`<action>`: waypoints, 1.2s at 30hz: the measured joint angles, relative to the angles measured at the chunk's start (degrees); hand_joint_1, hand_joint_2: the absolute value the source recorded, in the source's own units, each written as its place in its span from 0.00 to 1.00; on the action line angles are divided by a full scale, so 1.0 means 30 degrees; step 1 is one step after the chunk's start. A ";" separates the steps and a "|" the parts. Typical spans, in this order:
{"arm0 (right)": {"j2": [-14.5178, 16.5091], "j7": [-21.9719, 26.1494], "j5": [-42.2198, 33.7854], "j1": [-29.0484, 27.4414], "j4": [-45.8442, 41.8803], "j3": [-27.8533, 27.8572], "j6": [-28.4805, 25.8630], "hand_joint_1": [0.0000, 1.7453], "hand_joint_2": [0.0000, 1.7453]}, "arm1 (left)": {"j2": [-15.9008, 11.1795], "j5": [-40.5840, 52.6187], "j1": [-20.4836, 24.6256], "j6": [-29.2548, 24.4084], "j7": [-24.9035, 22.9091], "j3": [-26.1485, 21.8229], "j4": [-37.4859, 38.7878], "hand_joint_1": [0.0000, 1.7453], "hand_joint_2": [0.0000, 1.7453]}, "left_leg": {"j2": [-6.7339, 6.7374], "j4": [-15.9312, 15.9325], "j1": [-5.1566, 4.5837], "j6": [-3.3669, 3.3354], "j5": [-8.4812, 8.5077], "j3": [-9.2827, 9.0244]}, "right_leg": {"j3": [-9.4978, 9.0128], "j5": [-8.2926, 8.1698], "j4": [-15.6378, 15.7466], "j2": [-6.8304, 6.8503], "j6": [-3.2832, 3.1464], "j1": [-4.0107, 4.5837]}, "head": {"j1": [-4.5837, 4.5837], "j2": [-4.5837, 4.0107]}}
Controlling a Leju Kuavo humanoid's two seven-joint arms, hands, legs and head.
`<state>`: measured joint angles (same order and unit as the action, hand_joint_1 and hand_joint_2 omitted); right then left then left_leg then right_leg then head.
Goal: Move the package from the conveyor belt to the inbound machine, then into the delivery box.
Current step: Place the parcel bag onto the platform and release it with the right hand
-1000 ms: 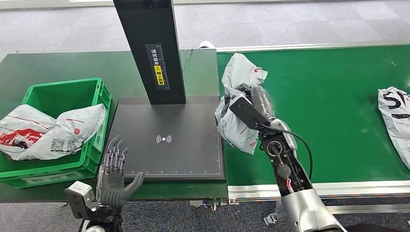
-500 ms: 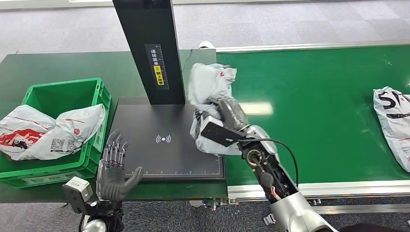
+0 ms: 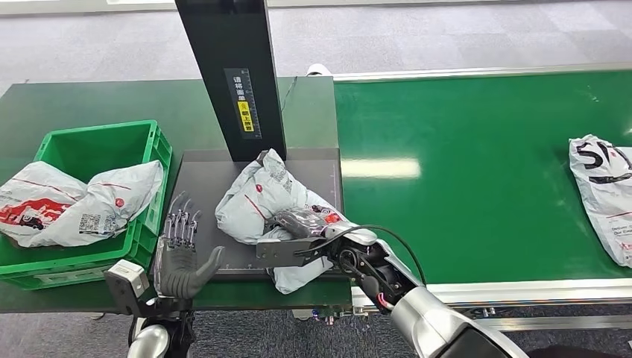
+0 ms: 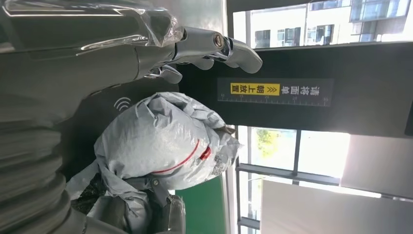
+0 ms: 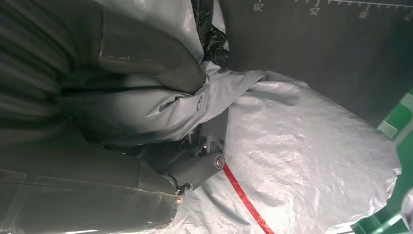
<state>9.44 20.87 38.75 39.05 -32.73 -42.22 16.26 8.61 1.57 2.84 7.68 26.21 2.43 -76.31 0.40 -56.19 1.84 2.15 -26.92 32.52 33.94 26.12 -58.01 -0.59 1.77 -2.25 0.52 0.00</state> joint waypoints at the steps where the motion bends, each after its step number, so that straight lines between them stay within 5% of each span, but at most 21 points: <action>1: 0.0002 -0.0053 -0.0064 0.0102 0.0157 -0.0091 -0.0070 0.37 1.00 | -0.0018 -0.0002 0.0067 -0.0035 0.0000 0.0058 0.0088 0.00 1.00 | 0.0000 0.0001 0.0000 0.0000 0.0000 -0.0011 | -0.0010 0.0000 0.0000 0.0000 0.0000 0.0000 | 0.0000 0.0000; 2: 0.0004 -0.0093 -0.0151 0.0168 0.0279 -0.0155 -0.0208 0.12 1.00 | -0.0037 -0.0013 0.0123 -0.0069 0.0000 0.0118 0.0171 0.00 1.00 | 0.0000 0.0001 0.0000 0.0000 0.0000 -0.0019 | -0.0019 0.0000 0.0000 0.0000 0.0000 0.0001 | -0.0002 0.0000; 3: 0.0002 -0.0110 -0.0266 0.0207 0.0365 -0.0192 -0.0436 0.00 1.00 | -0.0055 -0.0033 0.0164 -0.0101 0.0000 0.0173 0.0246 0.00 1.00 | 0.0000 0.0002 0.0001 0.0000 0.0000 -0.0025 | -0.0025 0.0000 0.0000 0.0000 0.0000 0.0001 | -0.0002 0.0000; 17: -0.0428 0.1860 -0.2505 -0.0358 -0.1118 0.1064 -0.5000 0.00 1.00 | -0.0295 -0.0463 0.0202 -0.0443 0.0448 0.0297 0.0738 0.00 1.00 | 0.0005 -0.0001 0.0001 0.0000 0.0001 -0.0015 | -0.0010 -0.0003 -0.0001 -0.0004 0.0001 0.0001 | 0.0002 0.0000; 29: -0.0663 0.6098 -0.6625 -0.1923 -0.5148 0.3546 -0.6262 0.00 1.00 | -0.0332 -0.0437 0.0298 -0.0368 0.0811 0.0377 0.1018 0.00 1.00 | 0.0005 -0.0001 0.0000 0.0000 0.0000 -0.0010 | -0.0004 -0.0003 -0.0001 -0.0004 0.0001 0.0001 | -0.0002 0.0000; 36: -0.0821 0.6377 -0.9136 -0.2614 -0.7578 0.4601 -0.6169 0.00 1.00 | -0.0485 0.1328 0.0671 -0.0018 0.1153 0.1496 0.1020 0.00 1.00 | 0.0003 -0.0003 0.0000 0.0000 0.0001 -0.0010 | -0.0005 -0.0003 -0.0001 -0.0003 0.0001 0.0000 | 0.0000 0.0000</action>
<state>6.98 40.00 11.34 31.20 -55.47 -28.42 -2.24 7.15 5.55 4.85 7.63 29.67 6.92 -73.25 0.41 -56.20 1.84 2.15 -26.92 32.49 33.93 26.11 -58.01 -0.60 1.77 -2.25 0.52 0.00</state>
